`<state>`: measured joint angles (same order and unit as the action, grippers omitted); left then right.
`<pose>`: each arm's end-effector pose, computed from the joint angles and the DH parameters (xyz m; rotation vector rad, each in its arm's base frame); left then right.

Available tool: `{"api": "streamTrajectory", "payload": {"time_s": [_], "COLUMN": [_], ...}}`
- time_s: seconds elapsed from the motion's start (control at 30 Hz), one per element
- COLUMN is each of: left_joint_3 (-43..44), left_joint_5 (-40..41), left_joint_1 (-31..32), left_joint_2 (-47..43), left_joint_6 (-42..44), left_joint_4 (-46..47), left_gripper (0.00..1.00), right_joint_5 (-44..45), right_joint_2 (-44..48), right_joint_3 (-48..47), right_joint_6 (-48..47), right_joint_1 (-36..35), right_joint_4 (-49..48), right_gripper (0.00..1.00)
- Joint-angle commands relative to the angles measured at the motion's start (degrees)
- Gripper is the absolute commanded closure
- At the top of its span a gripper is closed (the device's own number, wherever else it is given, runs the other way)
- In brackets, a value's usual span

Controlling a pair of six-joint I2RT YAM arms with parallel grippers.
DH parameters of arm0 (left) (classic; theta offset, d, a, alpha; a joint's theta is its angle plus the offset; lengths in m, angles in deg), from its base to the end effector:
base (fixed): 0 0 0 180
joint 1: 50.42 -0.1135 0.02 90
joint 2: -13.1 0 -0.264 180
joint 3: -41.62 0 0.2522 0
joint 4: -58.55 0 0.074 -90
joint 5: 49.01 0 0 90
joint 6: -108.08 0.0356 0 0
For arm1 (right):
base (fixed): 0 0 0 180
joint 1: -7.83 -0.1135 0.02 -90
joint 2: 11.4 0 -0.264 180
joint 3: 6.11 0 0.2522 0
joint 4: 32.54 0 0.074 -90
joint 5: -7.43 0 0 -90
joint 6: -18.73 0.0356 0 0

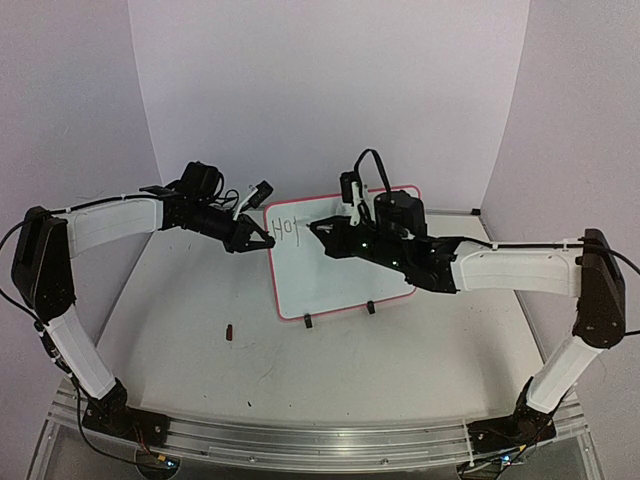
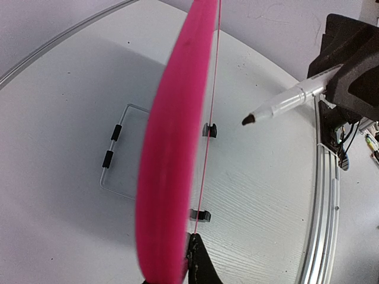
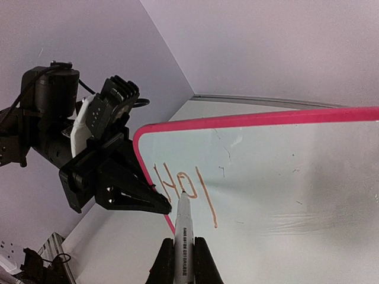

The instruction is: Write a sentence on the whiteboard

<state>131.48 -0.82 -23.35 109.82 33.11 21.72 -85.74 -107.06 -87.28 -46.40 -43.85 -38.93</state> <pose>0.3222 -0.1913 0.2761 1.1489 1.9639 -0.9537 0.2457 0.3140 0.2977 -0.4657 1.7649 1.0205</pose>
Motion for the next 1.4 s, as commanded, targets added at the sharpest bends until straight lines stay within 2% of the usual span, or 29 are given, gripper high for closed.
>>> {"api": "streamTrajectory", "payload": {"time_s": [0.0, 0.3, 0.87, 1.1, 1.37], "left_joint_3": [0.3, 0.3, 0.3, 0.3, 0.3], "left_joint_5": [6.5, 6.4, 6.4, 6.3, 6.4], "left_joint_1": [0.2, 0.2, 0.3, 0.3, 0.3], "left_joint_2": [-0.1, -0.1, 0.3, 0.4, 0.1], "left_joint_6": [2.1, 2.1, 2.1, 2.1, 2.1], "left_joint_4": [-2.6, -2.6, -2.6, -2.6, -2.6], "left_gripper": [1.0, 1.0, 1.0, 1.0, 1.0], "right_joint_5": [3.1, 3.3, 12.8, 12.6, 7.3], "right_joint_2": [-1.4, -3.5, -0.2, -0.2, -2.1], "right_joint_3": [-3.6, -5.0, -1.1, 0.0, -1.4], "right_joint_6": [-0.5, -0.1, 2.0, 2.8, 2.4], "right_joint_1": [-0.3, -0.3, -0.3, -0.3, -0.2], "right_joint_4": [-2.0, -1.9, -1.4, -0.8, 0.6], "right_gripper": [1.0, 1.0, 1.0, 1.0, 1.0]}}
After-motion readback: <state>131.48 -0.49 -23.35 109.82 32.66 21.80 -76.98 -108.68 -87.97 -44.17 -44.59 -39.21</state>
